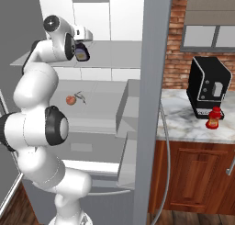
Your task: Place the condiment bottle and ketchup from the counter to the top shelf of the fridge. If the existing items in the fridge are on the top shelf, move them to other shelves.
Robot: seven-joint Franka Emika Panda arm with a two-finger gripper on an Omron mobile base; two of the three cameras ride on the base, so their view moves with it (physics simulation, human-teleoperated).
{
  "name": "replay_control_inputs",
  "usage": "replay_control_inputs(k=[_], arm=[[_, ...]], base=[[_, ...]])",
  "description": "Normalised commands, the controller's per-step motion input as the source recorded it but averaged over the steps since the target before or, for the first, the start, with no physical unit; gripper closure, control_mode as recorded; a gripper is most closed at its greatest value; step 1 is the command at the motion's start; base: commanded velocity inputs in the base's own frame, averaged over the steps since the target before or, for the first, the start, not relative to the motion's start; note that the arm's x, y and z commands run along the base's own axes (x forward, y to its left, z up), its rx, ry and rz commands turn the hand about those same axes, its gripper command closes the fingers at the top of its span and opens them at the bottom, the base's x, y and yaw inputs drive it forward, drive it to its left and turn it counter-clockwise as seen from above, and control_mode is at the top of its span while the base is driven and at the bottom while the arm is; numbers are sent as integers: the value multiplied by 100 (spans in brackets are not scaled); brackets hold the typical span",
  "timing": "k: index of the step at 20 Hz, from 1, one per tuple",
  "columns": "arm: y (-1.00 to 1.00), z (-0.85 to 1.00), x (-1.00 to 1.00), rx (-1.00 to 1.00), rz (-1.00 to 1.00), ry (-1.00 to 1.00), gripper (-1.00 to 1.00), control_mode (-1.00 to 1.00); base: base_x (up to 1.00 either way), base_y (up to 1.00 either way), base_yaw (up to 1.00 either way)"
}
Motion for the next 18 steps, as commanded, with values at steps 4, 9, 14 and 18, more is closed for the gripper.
replay_control_inputs(k=[4, 9, 14, 18], arm=[[0, -7, 23, 0, 0, -6, -100, -100], [0, -11, 17, 0, 0, -7, -100, -100], [0, -2, 13, 0, 0, -2, -100, -100], [0, 0, 14, 0, 0, 0, -100, -100]], base=[[0, 0, 0], [0, 0, 0], [0, 0, 0], [0, 0, 0]])
